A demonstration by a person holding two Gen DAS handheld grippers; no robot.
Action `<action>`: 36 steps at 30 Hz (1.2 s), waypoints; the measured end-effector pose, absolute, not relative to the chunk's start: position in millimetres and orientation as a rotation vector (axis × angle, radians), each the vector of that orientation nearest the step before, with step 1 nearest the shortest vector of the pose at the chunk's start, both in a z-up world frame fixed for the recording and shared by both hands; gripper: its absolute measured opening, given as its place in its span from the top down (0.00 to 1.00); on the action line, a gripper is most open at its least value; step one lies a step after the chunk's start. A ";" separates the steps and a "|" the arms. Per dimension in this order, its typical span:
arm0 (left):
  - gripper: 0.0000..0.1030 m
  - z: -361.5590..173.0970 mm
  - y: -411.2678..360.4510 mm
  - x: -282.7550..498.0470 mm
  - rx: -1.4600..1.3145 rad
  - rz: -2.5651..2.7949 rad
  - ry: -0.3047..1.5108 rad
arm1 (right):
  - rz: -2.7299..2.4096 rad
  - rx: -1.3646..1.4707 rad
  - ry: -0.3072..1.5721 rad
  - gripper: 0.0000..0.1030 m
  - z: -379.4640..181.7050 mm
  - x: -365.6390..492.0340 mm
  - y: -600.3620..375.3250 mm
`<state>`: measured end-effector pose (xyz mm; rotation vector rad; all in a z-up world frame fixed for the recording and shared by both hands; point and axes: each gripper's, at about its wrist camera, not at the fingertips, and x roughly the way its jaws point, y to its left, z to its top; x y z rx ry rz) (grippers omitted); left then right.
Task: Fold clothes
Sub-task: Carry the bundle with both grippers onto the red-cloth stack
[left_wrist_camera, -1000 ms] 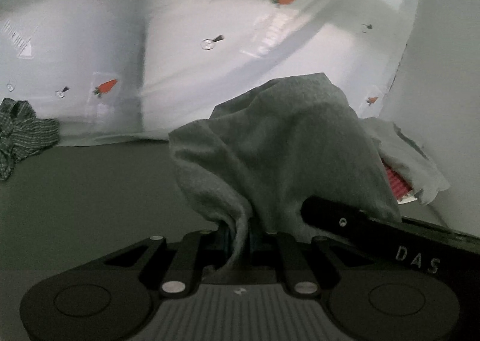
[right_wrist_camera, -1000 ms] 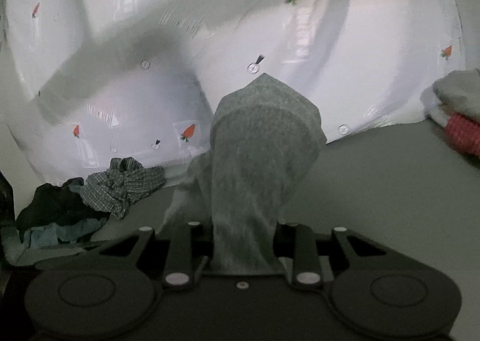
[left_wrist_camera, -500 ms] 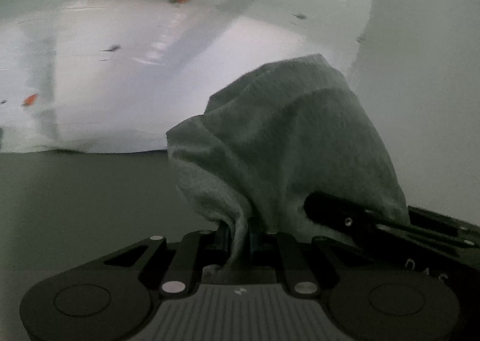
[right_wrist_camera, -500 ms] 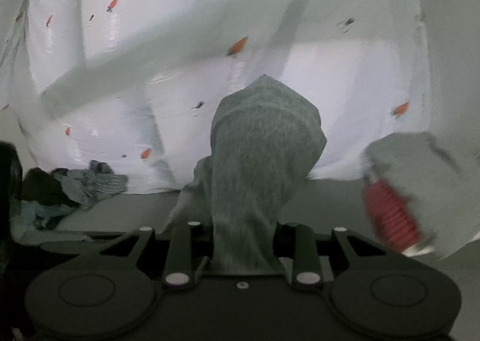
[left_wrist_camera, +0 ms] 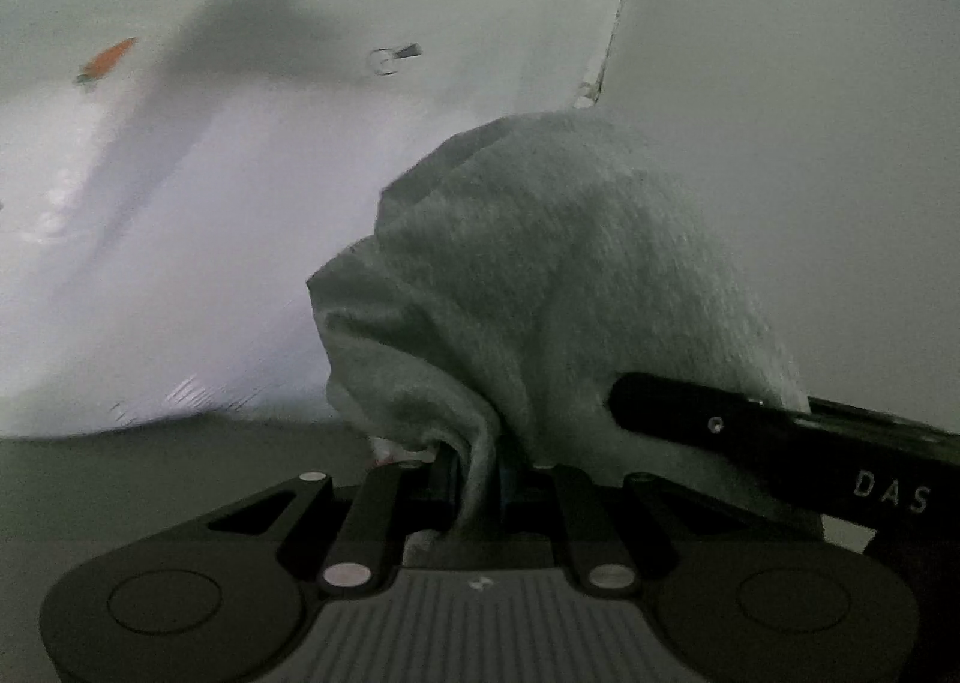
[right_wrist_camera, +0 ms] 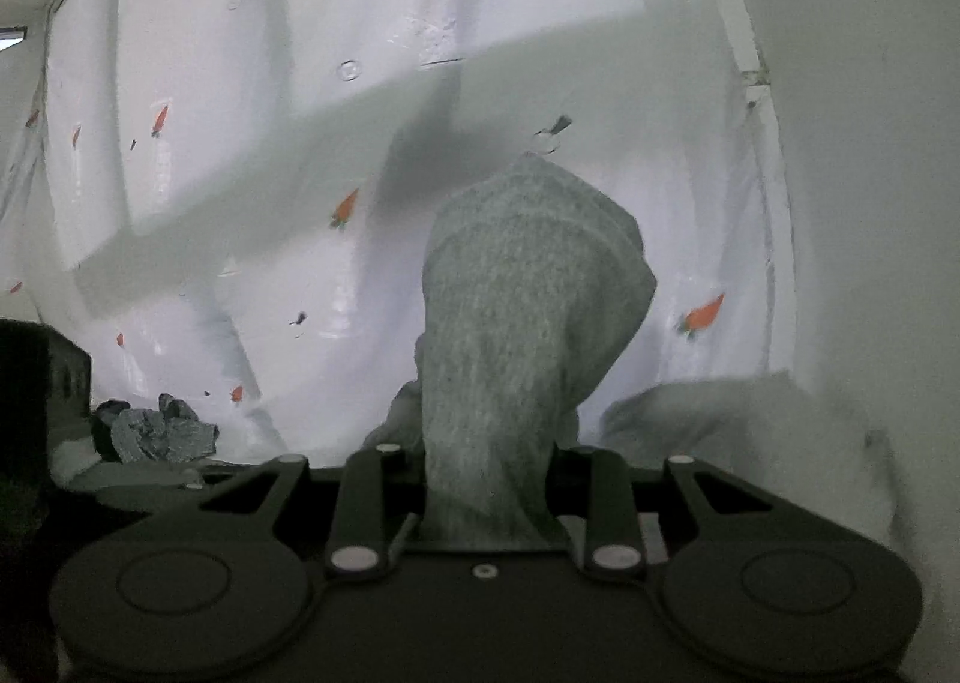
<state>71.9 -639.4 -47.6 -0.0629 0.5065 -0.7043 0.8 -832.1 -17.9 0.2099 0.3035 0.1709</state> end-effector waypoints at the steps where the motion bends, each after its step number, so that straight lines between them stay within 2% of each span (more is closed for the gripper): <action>1: 0.88 -49.2 -653.9 78.8 -0.059 -0.706 0.498 | 0.178 0.204 0.308 0.70 -16.0 12.4 -850.3; 6: 0.88 -75.1 -720.4 123.1 -0.028 -0.695 0.542 | 0.147 0.181 0.377 0.70 -30.1 67.0 -921.5; 10: 0.88 -106.9 -755.2 150.1 0.010 -0.668 0.602 | 0.009 0.033 0.479 0.67 -56.7 103.3 -940.1; 14: 0.83 -126.1 -768.0 165.1 0.044 -0.664 0.614 | -0.135 -0.198 0.529 0.54 -81.1 118.3 -920.8; 16: 0.83 -127.4 -769.2 172.5 0.055 -0.664 0.601 | -0.189 -0.341 0.478 0.46 -86.5 113.1 -903.8; 18: 0.81 -126.4 -767.5 172.3 0.061 -0.663 0.582 | -0.286 -0.499 0.383 0.32 -88.6 105.1 -889.6; 19: 0.80 -125.7 -765.5 170.9 0.065 -0.661 0.570 | -0.340 -0.578 0.329 0.32 -89.2 100.9 -882.8; 20: 0.78 -124.4 -763.2 169.8 0.065 -0.656 0.558 | -0.382 -0.623 0.289 0.33 -87.3 98.0 -878.6; 22: 0.75 -119.1 -757.7 169.1 0.041 -0.637 0.537 | -0.390 -0.561 0.250 0.52 -76.3 92.5 -880.4; 23: 0.72 -117.4 -757.0 170.6 0.027 -0.623 0.527 | -0.367 -0.497 0.248 0.66 -71.6 91.6 -883.6; 26: 0.68 -126.6 -757.1 180.9 0.035 -0.583 0.549 | -0.287 -0.333 0.308 0.76 -76.1 100.8 -891.7; 28: 0.67 -135.7 -757.6 189.1 0.051 -0.556 0.574 | -0.304 -0.290 0.372 0.79 -96.6 110.0 -894.2; 30: 0.59 -150.5 -760.0 198.5 0.079 -0.559 0.632 | -0.325 -0.239 0.434 0.79 -117.4 118.2 -897.6; 32: 0.57 -167.2 -763.2 207.2 0.111 -0.576 0.697 | -0.358 -0.195 0.482 0.79 -134.0 122.9 -902.0; 36: 0.56 -170.1 -768.5 205.8 0.140 -0.574 0.687 | -0.388 -0.162 0.510 0.78 -142.1 122.8 -902.4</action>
